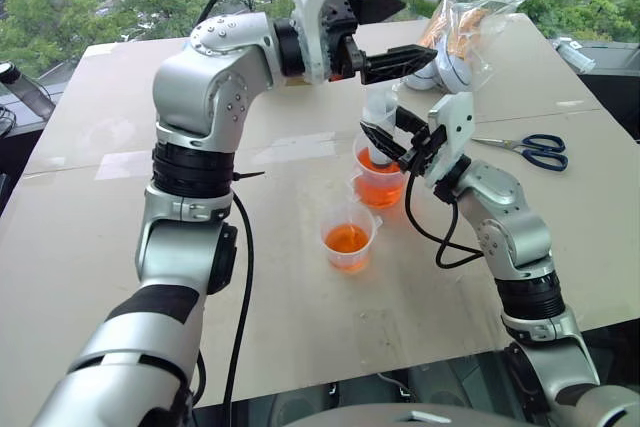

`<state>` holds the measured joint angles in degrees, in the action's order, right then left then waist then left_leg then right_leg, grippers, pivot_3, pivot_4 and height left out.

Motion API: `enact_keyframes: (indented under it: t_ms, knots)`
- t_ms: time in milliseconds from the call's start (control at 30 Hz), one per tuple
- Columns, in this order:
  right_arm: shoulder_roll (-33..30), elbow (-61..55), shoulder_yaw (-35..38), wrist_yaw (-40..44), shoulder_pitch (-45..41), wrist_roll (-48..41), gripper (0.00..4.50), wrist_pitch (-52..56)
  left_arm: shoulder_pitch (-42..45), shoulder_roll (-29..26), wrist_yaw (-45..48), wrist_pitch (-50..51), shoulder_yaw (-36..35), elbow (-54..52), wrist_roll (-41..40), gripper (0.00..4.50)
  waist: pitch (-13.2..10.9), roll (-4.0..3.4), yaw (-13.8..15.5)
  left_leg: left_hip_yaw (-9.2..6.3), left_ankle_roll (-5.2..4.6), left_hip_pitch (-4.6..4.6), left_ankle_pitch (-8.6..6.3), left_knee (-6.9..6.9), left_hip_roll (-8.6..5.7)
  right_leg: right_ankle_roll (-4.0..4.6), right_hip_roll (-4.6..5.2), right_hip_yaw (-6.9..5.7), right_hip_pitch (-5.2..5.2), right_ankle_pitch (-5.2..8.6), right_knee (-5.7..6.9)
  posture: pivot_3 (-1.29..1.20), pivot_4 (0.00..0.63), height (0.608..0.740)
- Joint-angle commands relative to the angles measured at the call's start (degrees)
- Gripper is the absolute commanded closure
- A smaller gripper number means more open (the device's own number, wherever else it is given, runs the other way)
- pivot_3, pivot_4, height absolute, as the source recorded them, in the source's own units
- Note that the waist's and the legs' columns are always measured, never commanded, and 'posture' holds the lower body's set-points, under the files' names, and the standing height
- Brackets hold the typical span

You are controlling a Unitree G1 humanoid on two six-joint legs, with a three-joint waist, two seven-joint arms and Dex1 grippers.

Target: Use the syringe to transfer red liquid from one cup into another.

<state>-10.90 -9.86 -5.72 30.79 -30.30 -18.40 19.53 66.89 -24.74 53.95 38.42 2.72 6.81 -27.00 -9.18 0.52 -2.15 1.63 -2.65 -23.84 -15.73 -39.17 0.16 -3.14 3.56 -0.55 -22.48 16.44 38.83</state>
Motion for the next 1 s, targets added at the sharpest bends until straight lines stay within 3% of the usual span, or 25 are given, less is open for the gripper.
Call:
enact_keyframes:
  t_ms: [33, 533, 733, 1000]
  knots:
    - [-0.1, -2.8, 1.7, -0.6, -1.5, -1.2, 2.90, -0.1, 2.4, -0.9, -0.2, -0.6, -2.7, -2.2, -1.4, 0.06, 0.0, 0.00, 0.0, 0.00, 0.00, 0.00, 0.00, 0.00, 0.00, 0.00, 0.00, 0.00, 0.00, 0.00, 0.00, 0.00, 0.150, 0.740]
    - [1.6, -5.2, 5.8, -4.2, -5.1, -6.6, 2.90, 4.4, 4.1, -3.5, -5.9, 1.9, -12.3, -3.5, -7.4, 0.06, 0.0, 0.00, -0.1, -0.01, 0.00, 0.00, 0.00, 0.00, 0.00, 0.00, 0.00, 0.00, -0.01, 0.00, 0.01, 0.00, 0.150, 0.740]
    - [2.8, -8.7, 10.1, -8.6, -8.5, -13.5, 2.90, 10.7, -7.5, -7.8, -8.6, 6.9, -14.5, -12.3, -9.6, 0.06, 0.0, -0.03, -0.3, -0.01, 0.02, 0.04, 0.01, 0.04, 0.04, 0.00, 0.02, 0.04, -0.04, 0.00, 0.05, 0.00, 0.150, 0.740]
    - [0.9, -9.7, 10.2, -8.6, -8.9, -14.9, 2.90, 12.2, -17.4, -10.7, -11.1, 6.7, -13.0, -17.6, -7.7, 0.06, 0.0, 0.03, 0.1, -0.10, 0.03, 0.00, 0.02, 0.02, -0.03, 0.00, 0.04, -0.01, -0.02, 0.00, 0.02, 0.00, 0.150, 0.740]
